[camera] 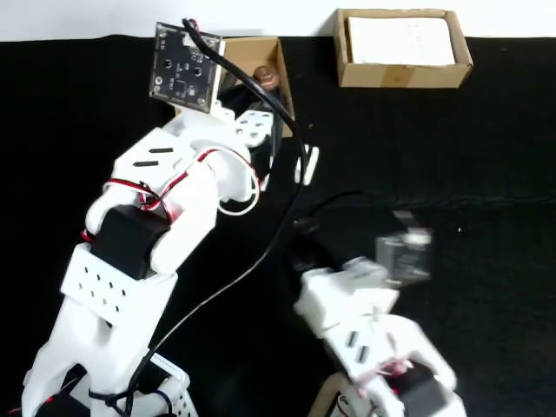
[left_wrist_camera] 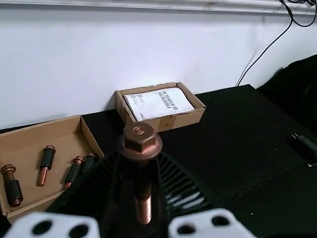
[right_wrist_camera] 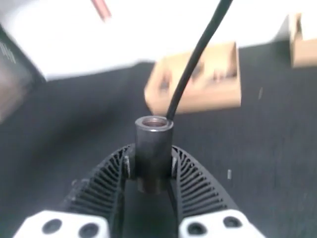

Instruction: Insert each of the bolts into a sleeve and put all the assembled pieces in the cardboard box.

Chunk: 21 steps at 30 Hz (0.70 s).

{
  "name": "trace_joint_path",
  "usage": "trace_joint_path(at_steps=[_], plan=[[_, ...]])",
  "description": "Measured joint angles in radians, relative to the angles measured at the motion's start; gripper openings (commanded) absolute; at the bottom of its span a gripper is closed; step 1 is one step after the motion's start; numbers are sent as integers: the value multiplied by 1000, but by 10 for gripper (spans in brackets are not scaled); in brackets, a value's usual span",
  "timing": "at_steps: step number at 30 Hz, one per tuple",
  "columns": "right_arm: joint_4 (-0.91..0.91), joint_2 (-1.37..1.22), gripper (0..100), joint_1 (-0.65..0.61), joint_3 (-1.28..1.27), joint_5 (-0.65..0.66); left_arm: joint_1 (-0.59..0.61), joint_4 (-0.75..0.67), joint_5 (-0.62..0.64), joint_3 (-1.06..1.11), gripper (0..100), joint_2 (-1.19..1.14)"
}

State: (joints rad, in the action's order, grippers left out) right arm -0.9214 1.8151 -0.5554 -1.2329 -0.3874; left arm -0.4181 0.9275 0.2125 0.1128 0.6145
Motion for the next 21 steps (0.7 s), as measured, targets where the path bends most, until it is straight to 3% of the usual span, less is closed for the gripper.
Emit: trace_joint_path(at_steps=[5, 13, 21], plan=[[157, 2, 6, 44, 40, 61, -49, 0, 55, 0, 9, -5], [407, 5, 6, 51, -180, 161, -186, -12, 87, 0, 9, -6], [450, 3, 6, 51, -242, 164, -238, -12, 89, 0, 9, -6]])
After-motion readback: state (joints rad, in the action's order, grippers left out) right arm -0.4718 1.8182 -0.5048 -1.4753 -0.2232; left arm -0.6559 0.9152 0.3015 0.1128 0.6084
